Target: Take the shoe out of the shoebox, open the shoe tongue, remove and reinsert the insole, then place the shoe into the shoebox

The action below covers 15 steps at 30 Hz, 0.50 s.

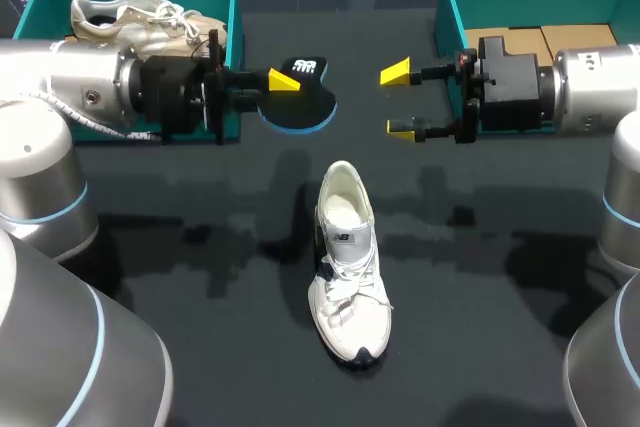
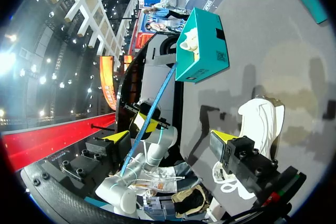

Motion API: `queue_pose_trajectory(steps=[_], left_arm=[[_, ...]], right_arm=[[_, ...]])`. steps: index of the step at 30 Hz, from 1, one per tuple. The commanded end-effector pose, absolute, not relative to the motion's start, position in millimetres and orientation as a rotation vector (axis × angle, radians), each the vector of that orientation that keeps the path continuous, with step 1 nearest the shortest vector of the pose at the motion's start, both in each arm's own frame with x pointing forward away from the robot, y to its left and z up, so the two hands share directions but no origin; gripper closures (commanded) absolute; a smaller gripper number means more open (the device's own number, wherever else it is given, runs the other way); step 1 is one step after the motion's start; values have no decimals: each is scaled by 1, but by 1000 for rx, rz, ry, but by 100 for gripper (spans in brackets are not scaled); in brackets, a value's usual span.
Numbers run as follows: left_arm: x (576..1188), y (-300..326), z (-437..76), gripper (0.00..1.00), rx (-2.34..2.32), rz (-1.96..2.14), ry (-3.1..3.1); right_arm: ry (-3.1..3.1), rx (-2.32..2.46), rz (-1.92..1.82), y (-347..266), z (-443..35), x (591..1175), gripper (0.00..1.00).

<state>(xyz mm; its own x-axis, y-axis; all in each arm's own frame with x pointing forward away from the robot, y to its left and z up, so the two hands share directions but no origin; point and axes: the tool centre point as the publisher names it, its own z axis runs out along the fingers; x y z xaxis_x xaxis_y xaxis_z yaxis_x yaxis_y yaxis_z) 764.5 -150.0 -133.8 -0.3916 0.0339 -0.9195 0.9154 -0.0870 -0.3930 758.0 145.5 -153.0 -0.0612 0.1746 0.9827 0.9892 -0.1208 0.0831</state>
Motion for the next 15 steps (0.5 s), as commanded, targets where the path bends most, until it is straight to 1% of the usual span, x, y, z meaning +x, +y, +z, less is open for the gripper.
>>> queue_pose_trajectory(steps=[1,9,15], left_arm=[[770,-148,-135,100,1180,-1529,1375],[772,-149,-135,100,1193,-1521,1363],[776,-159,-138,100,1285,-1377,1238]], right_arm=[[-1329,-1401,-1271,147,-153,758,0],[-1329,-1401,-1271,147,-153,758,0],[-1329,-1401,-1271,147,-153,758,0]])
